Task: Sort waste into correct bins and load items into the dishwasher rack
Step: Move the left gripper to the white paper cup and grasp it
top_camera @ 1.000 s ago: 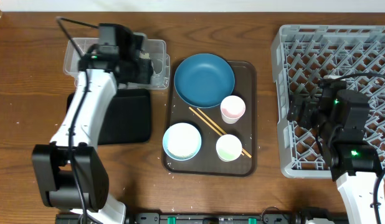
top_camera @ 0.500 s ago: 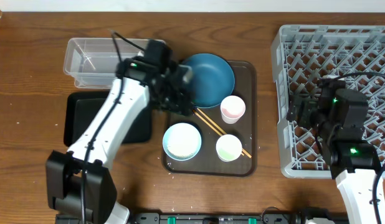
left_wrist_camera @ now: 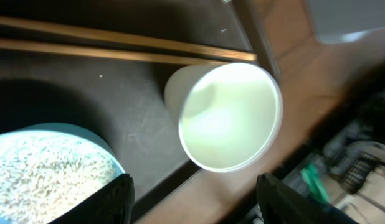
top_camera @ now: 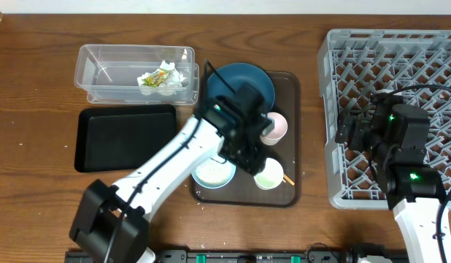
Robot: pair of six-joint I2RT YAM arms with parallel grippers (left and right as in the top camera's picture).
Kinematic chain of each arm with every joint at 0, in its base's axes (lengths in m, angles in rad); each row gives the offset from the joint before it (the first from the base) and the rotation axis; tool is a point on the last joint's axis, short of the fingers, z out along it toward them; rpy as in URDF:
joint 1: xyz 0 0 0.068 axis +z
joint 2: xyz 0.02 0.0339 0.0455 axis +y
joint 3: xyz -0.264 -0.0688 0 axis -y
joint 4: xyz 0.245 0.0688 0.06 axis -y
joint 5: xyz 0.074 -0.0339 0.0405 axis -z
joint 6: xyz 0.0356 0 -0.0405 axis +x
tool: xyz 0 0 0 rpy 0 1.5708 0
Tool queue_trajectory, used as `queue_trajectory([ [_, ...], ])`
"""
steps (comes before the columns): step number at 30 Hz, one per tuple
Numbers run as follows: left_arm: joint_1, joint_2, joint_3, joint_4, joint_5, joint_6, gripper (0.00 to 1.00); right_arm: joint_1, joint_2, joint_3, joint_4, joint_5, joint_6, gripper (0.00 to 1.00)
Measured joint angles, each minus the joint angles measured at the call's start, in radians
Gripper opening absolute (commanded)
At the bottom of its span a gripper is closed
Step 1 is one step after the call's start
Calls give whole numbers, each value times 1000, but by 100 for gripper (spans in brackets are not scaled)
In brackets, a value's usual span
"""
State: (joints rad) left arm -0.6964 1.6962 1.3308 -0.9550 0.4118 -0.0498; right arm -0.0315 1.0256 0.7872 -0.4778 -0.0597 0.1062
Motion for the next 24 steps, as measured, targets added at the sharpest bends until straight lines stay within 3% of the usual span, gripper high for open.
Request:
queue_trajectory([
  [11,-25,20,-132,190,-77,-84,27,0,0,1,-5,0,0,99],
  [24,-25,24,-132,212,-79,-93,6,0,0,1,-8,0,0,99],
])
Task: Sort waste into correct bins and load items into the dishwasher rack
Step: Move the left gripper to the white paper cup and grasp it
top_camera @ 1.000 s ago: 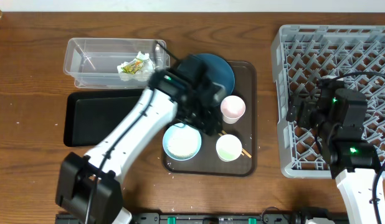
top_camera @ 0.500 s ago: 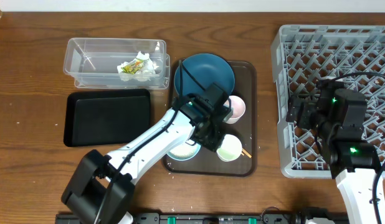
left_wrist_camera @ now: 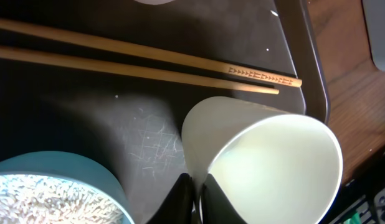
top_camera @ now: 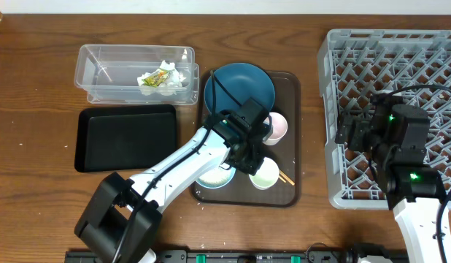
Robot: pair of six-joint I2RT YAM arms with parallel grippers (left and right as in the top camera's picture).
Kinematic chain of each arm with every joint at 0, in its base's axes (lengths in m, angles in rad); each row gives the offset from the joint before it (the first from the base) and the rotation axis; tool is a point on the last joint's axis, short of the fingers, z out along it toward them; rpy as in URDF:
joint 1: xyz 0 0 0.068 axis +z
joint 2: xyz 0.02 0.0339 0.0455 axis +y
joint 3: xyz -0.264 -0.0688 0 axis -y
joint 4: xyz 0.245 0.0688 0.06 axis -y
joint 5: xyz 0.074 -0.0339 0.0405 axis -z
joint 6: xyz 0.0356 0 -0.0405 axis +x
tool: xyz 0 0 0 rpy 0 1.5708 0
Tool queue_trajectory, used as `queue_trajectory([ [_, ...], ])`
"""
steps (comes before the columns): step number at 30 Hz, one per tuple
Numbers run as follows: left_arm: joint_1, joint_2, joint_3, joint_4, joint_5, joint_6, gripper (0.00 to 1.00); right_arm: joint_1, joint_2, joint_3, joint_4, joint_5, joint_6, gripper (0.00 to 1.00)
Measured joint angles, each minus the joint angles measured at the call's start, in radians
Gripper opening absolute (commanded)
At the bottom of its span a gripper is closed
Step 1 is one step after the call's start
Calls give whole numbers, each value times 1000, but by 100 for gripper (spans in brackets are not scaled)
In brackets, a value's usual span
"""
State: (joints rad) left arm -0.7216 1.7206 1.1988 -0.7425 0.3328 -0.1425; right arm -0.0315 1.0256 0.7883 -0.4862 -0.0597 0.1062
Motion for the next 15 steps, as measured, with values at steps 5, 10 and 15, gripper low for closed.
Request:
queue_trajectory([
  [5,0,0,0,-2,0,0,6,0,0,0,0,0,0,99],
  [10,20,-1,0,-54,4,0,6,0,0,0,0,0,0,99],
  [15,138,-67,0,-61,100,1,6,0,0,0,7,-18,0,98],
])
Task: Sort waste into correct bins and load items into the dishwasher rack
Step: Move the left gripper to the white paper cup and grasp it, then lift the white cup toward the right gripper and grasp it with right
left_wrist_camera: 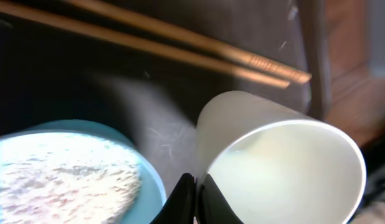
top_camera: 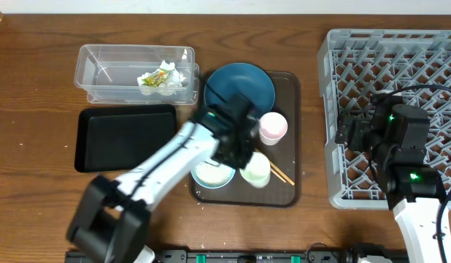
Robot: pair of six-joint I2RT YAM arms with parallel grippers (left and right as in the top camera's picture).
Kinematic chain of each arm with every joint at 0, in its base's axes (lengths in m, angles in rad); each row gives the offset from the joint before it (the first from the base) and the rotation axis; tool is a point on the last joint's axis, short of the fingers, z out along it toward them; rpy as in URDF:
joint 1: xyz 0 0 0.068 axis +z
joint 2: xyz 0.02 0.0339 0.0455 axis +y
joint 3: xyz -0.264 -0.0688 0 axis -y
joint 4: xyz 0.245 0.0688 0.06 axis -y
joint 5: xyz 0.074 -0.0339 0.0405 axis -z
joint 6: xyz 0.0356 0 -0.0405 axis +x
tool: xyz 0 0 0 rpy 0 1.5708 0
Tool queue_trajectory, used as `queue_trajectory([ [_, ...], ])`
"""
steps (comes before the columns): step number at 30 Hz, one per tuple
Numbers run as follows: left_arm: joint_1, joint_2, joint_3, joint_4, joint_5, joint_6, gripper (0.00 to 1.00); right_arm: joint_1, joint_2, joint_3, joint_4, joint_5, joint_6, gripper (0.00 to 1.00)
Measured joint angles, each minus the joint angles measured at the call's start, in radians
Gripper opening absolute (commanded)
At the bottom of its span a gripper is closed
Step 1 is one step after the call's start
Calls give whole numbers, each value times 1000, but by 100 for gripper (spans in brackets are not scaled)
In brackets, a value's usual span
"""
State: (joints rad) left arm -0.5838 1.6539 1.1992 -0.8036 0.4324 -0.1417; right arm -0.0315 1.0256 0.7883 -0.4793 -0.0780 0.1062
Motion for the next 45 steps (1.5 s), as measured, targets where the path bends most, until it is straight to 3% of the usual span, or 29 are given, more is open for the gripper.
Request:
queue_trajectory([
  [4,156,-112,10,85,183,-4,6,0,1,0,39,-119,-25,99],
  [11,387,-120,31,376,605,-110,6,0,51,2,197,-576,-171,99],
  [15,421,-54,32,525,803,-220,6,0,119,3,316,-829,-206,99],
  [19,411,4,32,561,922,-298,6,0,186,3,416,-1036,-223,99],
  [31,288,27,32,587,986,-360,6,28,226,3,494,-1188,-227,99],
  [34,248,27,32,589,972,-363,6,41,226,3,506,-1199,-228,91],
  [37,232,27,32,599,960,-368,6,50,226,3,512,-1214,-237,70],
  [38,232,27,32,602,956,-371,6,51,226,3,511,-1215,-237,68],
  [45,240,27,32,603,948,-386,6,53,226,3,510,-1233,-242,62],
])
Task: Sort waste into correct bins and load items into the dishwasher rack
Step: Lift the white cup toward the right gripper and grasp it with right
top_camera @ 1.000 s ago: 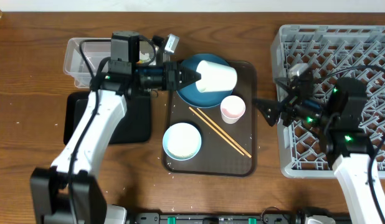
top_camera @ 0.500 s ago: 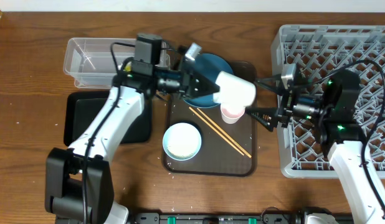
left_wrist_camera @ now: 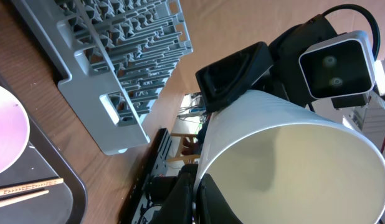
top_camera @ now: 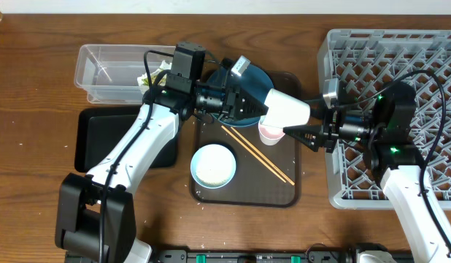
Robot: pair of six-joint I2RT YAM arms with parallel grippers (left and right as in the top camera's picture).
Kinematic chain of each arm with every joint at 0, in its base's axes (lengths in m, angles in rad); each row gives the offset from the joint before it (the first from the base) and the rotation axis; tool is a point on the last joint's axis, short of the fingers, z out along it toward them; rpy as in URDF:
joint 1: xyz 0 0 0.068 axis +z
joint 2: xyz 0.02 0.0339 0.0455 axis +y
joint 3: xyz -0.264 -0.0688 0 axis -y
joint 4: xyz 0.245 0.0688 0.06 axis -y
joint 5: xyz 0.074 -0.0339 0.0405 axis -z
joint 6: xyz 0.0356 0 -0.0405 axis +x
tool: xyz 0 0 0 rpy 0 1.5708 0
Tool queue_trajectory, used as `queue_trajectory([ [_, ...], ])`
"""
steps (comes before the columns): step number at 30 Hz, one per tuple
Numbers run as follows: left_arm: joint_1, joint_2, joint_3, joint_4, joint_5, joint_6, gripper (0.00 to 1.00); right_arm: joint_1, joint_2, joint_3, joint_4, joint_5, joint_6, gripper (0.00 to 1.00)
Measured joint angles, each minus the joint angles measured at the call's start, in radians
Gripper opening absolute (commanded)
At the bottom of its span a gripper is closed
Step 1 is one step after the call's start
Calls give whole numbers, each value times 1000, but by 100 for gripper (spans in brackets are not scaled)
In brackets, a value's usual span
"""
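Note:
My left gripper (top_camera: 268,109) is shut on the rim of a white cup (top_camera: 287,111), one finger inside and one outside (left_wrist_camera: 195,193). The cup (left_wrist_camera: 286,155) hangs on its side above the brown tray (top_camera: 291,191), mouth toward my left arm. My right gripper (top_camera: 302,135) reaches in from the right, open, its fingers (left_wrist_camera: 237,73) close beside the cup's base. On the tray lie a pink cup (top_camera: 269,134), two chopsticks (top_camera: 258,155), a bowl of rice (top_camera: 213,165) and a blue plate (top_camera: 247,75). The grey dishwasher rack (top_camera: 401,51) stands at the right.
A clear bin (top_camera: 109,69) holding crumpled wrappers sits at the back left, with a black bin (top_camera: 94,139) in front of it. The rack (left_wrist_camera: 118,62) shows behind the cup in the left wrist view. Bare table lies between tray and rack.
The white cup was just above the tray by the rice bowl; now it is higher, tipped sideways, nearer the rack. My right gripper has come from over the rack to the cup.
My left gripper was open above the white cup lying on the tray. Then it was shut on the cup's rim, then held it a little off the tray. Now the cup is up between tray and rack with my right gripper beside it.

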State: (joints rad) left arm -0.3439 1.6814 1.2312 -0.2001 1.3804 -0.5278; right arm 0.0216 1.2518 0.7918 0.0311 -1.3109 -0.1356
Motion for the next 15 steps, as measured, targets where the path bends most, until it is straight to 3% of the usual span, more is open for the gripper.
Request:
queue_trajectory([
  [7,0,0,0,0,0,0,9,0,0,0,0,-2,0,58],
  [9,0,0,0,2,-5,4,38,0,0,0,0,4,0,52],
  [13,-4,0,0,-15,-48,32,48,0,0,0,-23,58,5,52],
  [15,-5,0,3,-94,-139,84,57,0,0,0,-70,136,16,44],
])
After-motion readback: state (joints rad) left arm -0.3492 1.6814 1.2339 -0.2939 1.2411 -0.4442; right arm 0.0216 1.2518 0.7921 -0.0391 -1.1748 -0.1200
